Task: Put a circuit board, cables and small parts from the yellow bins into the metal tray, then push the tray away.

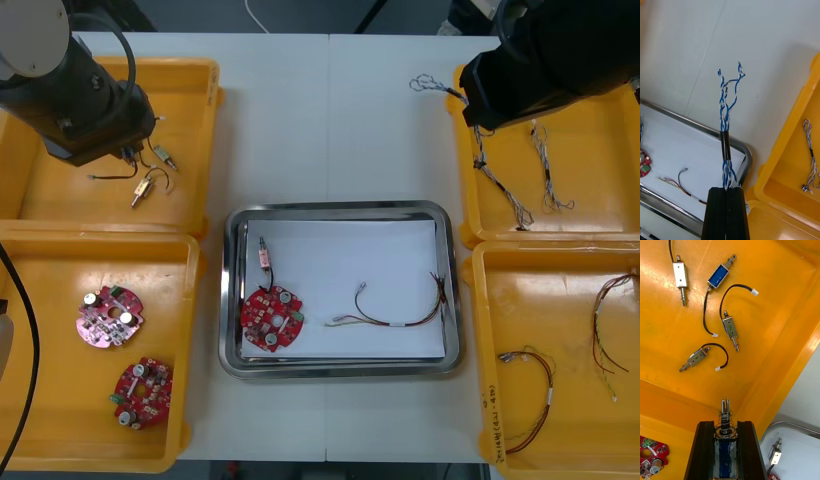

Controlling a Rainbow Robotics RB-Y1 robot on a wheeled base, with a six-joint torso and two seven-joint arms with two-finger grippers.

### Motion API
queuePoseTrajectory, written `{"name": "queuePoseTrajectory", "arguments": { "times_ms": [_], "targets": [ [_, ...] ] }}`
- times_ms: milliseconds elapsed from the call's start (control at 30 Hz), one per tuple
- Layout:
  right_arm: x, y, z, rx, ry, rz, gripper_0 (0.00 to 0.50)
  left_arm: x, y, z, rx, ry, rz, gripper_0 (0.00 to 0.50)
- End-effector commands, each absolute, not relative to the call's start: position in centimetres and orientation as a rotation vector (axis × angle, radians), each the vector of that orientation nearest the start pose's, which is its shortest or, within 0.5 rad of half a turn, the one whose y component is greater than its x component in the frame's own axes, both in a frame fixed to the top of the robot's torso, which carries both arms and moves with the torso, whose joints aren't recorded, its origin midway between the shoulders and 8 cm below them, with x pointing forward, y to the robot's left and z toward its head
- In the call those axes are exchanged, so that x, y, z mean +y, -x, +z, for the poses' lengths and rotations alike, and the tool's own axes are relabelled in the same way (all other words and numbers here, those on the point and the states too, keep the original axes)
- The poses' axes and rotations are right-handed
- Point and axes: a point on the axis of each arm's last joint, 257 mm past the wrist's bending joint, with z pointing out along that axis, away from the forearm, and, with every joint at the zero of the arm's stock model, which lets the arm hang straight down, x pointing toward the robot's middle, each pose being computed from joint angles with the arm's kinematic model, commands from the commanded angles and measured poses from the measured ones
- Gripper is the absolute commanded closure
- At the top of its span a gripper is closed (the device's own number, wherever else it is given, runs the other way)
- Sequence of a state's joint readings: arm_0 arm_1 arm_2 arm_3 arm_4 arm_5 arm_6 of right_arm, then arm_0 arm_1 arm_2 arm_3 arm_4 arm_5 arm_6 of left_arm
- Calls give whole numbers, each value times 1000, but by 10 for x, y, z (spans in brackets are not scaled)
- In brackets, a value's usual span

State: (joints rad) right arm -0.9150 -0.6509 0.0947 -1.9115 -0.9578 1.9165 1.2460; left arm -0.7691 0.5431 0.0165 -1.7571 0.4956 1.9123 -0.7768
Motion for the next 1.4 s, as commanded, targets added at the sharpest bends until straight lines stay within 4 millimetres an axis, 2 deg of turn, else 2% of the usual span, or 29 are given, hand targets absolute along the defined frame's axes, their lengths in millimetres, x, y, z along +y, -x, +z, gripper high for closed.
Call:
{"name": "queuePoseTrajectory", "arguments": {
  "times_ms": [33,333,633,867,967,1167,1400],
  "targets": [
    [-153,-464,-45,2394,855,21,500,260,-519,-94,2517,469,-146,500],
    [-135,-449,-76,2310,1203,-118,500,261,-519,-93,2513,470,-147,500],
    [-118,-441,-109,2217,1470,-222,500,261,-519,-92,2509,471,-149,498],
    [-91,-445,-136,2105,1602,-209,500,261,-519,-92,2509,468,-146,500],
    [-82,-445,-154,2082,1654,-196,500,261,-519,-92,2509,470,-147,500],
    [-78,-446,-173,2050,1710,-252,500,262,-520,-91,2507,473,-147,499],
    [-79,-448,-208,2065,1771,-272,500,263,-520,-91,2507,471,-144,499]
  ]
}}
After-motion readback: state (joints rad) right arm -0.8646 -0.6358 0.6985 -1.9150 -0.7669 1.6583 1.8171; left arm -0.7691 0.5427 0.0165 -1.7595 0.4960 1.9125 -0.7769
